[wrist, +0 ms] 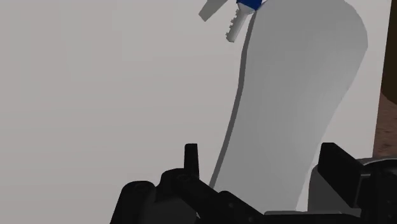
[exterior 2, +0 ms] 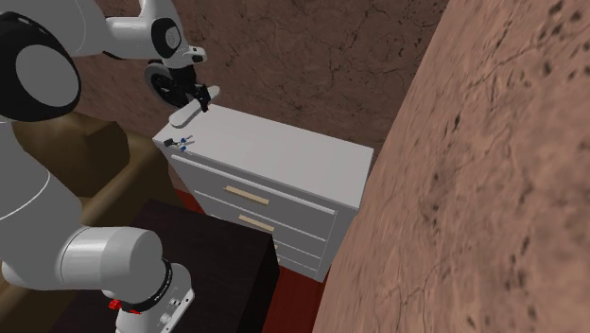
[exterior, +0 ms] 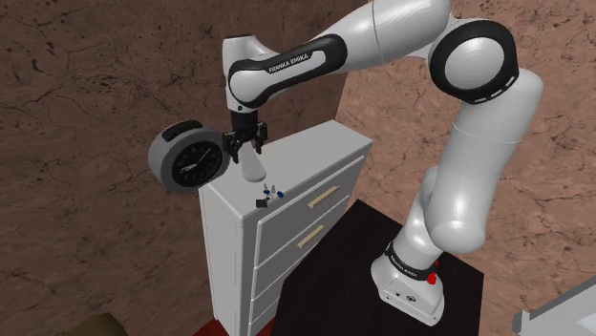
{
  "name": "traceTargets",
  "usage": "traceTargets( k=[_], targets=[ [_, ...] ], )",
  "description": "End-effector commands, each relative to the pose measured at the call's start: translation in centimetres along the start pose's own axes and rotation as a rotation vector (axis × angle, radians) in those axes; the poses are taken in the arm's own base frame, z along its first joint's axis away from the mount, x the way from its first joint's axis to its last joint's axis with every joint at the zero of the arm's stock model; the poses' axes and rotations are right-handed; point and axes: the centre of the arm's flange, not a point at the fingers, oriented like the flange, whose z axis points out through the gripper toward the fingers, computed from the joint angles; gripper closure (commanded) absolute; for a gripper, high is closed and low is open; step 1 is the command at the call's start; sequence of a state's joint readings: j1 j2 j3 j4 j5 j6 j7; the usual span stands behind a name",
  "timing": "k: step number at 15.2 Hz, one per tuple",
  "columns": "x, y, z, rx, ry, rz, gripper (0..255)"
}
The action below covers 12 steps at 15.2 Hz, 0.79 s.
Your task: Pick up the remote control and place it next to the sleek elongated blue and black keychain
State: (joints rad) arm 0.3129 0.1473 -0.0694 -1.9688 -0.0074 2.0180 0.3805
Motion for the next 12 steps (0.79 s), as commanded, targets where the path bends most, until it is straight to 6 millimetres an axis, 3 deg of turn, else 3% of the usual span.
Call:
traceTargets(
  k=[1,9,12],
  targets=[
    [0.5,-0.9,0.0,0.032,0.074,-0.009,255],
    [0.9,-1.1,4.2,0.032,0.074,-0.009,255],
    [0.9,-1.1,4.5,0.032,0.074,-0.009,255]
  ],
)
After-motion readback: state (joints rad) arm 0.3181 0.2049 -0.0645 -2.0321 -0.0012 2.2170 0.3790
